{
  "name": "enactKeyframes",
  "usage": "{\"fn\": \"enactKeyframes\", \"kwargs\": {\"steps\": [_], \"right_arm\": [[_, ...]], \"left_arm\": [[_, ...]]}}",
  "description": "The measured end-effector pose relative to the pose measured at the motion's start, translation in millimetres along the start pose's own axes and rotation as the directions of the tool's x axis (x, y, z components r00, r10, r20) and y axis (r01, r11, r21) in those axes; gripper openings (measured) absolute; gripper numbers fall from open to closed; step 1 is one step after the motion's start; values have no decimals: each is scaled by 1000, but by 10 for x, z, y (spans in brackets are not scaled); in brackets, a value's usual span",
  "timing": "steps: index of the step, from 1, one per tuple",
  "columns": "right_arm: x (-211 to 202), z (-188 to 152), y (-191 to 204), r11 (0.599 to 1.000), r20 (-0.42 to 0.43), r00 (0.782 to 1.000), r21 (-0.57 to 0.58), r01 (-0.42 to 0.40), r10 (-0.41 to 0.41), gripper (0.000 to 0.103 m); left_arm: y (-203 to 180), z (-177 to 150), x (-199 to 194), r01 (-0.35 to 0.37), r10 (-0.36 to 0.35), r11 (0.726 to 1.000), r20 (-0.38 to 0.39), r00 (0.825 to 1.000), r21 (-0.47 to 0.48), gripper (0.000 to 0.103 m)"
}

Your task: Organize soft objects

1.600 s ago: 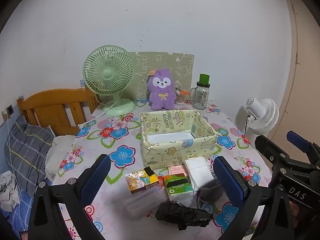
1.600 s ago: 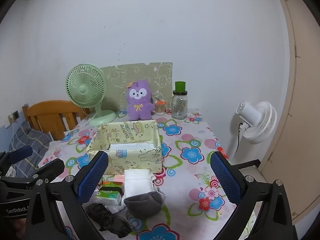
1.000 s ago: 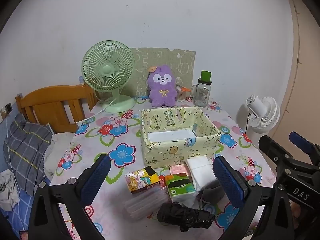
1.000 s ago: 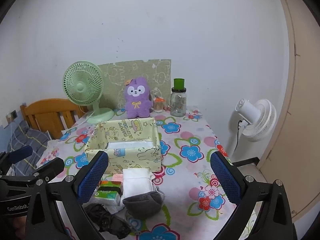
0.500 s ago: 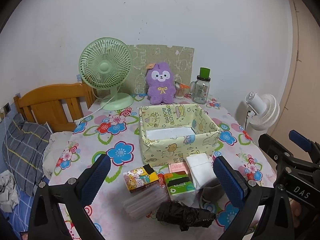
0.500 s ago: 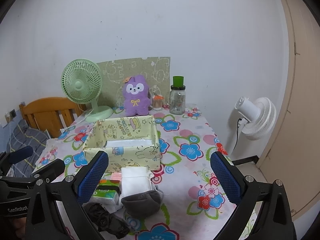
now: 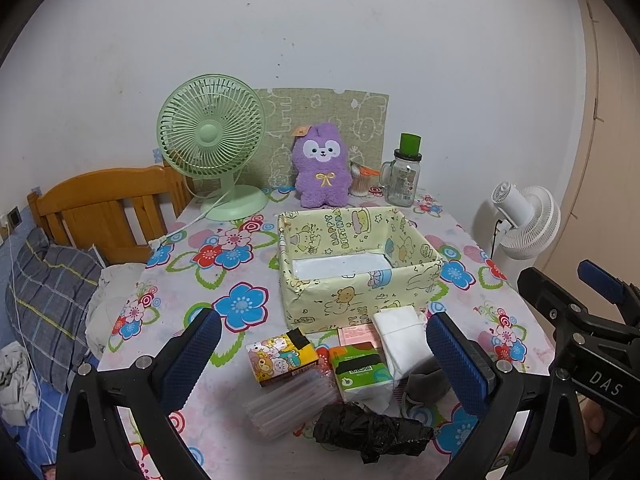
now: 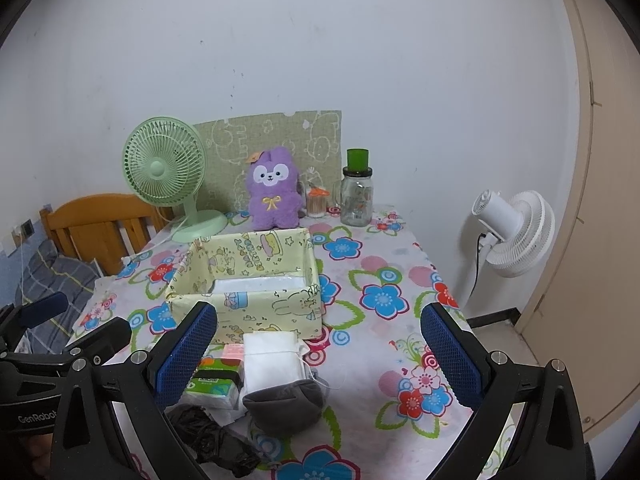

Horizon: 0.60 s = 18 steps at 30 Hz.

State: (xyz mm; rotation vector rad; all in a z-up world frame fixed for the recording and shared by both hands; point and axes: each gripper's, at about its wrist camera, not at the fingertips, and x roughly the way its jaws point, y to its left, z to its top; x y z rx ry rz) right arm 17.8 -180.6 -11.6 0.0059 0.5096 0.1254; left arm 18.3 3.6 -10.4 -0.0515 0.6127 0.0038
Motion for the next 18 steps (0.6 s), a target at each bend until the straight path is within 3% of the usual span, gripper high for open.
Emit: {"fn": "enactKeyframes", "kwargs": {"steps": [18], "right_arm": [[13, 4, 0, 1000, -3, 1000, -1, -1, 1, 103]], "left_arm": [[-6, 5, 38, -9, 9, 1000, -6, 1000, 3, 103]]}}
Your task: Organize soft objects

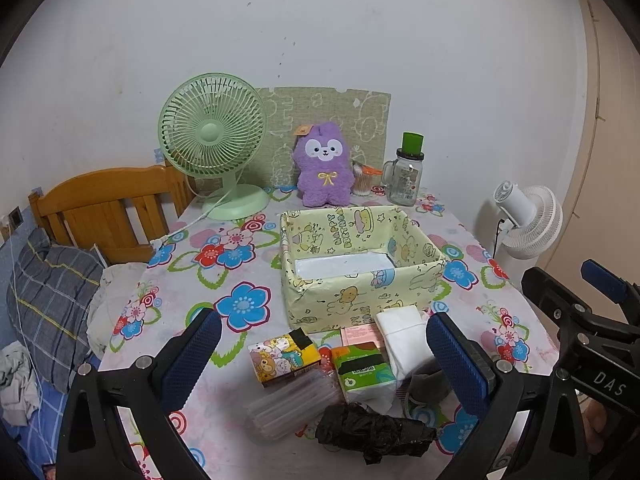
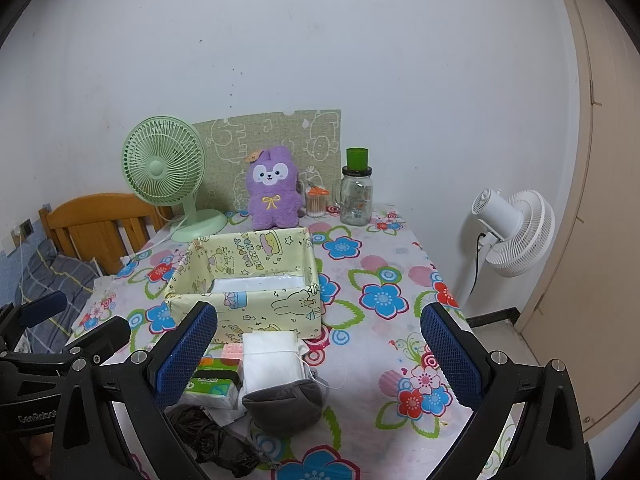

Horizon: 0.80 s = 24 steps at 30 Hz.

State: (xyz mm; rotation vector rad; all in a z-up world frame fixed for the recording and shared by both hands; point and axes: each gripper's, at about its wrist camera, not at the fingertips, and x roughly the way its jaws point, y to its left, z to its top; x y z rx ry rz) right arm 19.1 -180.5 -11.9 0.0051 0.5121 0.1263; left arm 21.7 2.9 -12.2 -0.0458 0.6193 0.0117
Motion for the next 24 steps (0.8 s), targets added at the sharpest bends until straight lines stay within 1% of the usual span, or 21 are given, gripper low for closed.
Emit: {"fn": "enactKeyframes", "kwargs": {"steps": [24], "right_arm": [[11, -2, -7, 1000, 0, 1000, -2, 5, -5, 103]], "left_arm": [[6, 11, 5, -3, 3, 1000, -1, 1000, 4, 103]]}}
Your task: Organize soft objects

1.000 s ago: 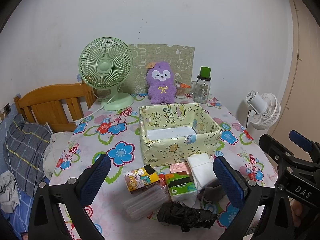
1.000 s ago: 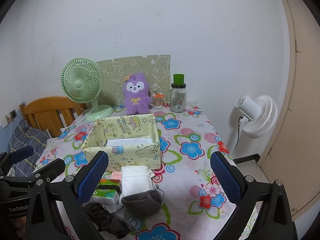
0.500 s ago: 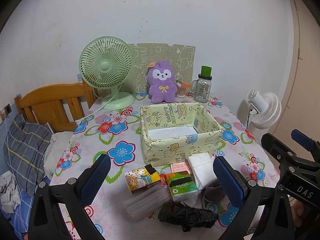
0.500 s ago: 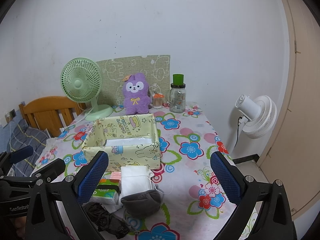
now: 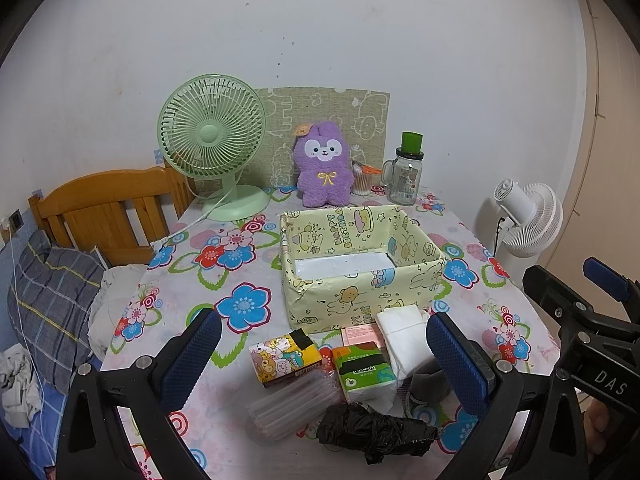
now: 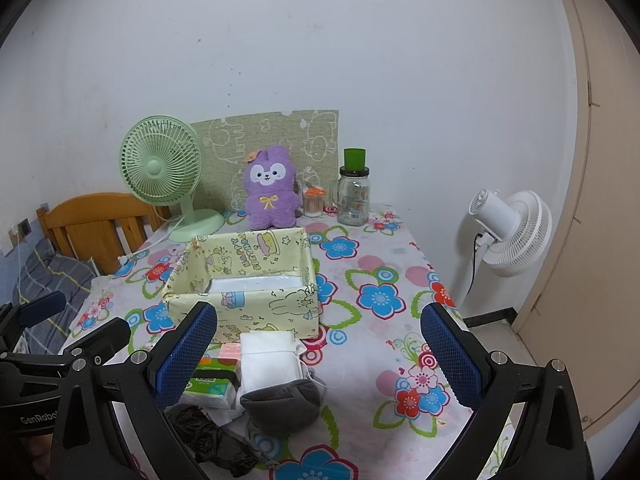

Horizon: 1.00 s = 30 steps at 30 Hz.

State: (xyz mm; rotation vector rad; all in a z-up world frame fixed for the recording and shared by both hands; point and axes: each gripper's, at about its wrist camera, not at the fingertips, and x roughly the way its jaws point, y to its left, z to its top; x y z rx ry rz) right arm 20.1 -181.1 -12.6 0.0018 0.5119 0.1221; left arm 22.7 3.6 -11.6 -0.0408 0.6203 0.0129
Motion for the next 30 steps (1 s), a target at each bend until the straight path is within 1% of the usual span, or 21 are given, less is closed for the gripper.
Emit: {"fn": "enactKeyframes", "kwargs": {"steps": [16, 20, 30], "right_arm": [[29, -9, -35, 1000, -8, 1000, 3, 1, -1, 103], [40, -16, -2, 1000, 0, 1000, -14, 15, -15, 103], [214, -69, 50, 1000, -24, 1000, -21, 13, -13, 103]], "left_arm": [[-7, -13, 29, -12, 12, 1000, 2, 1000, 9, 103], [-16, -34, 70, -15, 15, 1000, 3, 1000, 11, 102], [-9, -106, 230, -25, 25, 999, -23, 999, 24, 102]]}}
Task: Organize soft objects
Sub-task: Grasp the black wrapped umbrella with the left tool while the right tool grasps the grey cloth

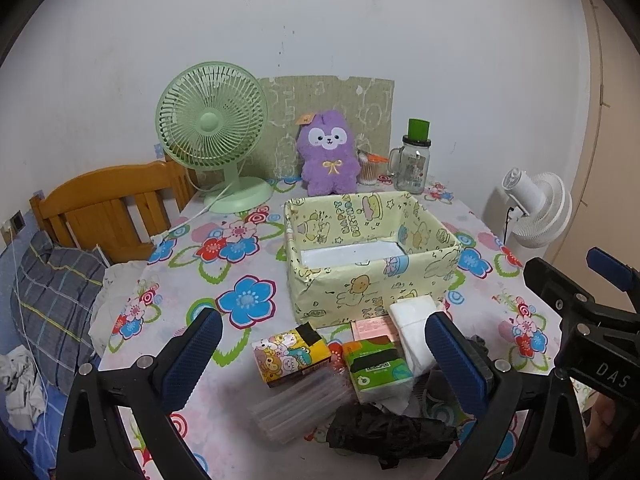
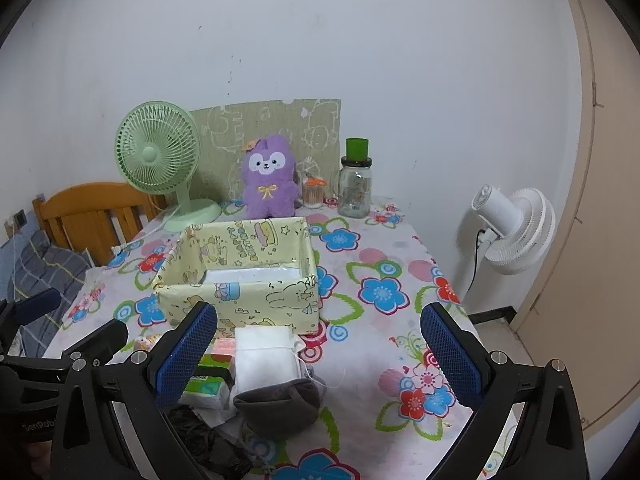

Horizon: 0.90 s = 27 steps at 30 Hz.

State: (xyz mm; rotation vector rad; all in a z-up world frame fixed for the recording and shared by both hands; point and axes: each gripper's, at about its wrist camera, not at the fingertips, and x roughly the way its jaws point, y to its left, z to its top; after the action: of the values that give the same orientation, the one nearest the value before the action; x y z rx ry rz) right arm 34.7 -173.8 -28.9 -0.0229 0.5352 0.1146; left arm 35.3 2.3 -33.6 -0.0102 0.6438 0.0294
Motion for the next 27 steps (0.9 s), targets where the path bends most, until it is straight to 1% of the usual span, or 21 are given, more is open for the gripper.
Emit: {"fn": "enactKeyframes", "kwargs": {"steps": [7, 13, 23, 27], "right_arm": [[149, -36, 26, 1000, -31, 1000, -4, -6, 5, 103], [297, -98, 69, 1000, -65, 998, -14, -21, 20, 103], [487, -281, 114, 998, -118, 992, -28, -54, 50, 103], [554, -390, 131, 997, -146, 987, -37, -66, 60, 103]], "left_arm": [[40, -74, 183, 3, -3, 1000, -48, 999, 1, 102], [44, -162, 299, 24, -24, 1000, -81, 996, 4, 102], [19, -383, 452, 57, -57, 998, -149, 987, -3, 102], [-21, -456, 459, 75, -74, 997, -159, 985, -1, 102]]}}
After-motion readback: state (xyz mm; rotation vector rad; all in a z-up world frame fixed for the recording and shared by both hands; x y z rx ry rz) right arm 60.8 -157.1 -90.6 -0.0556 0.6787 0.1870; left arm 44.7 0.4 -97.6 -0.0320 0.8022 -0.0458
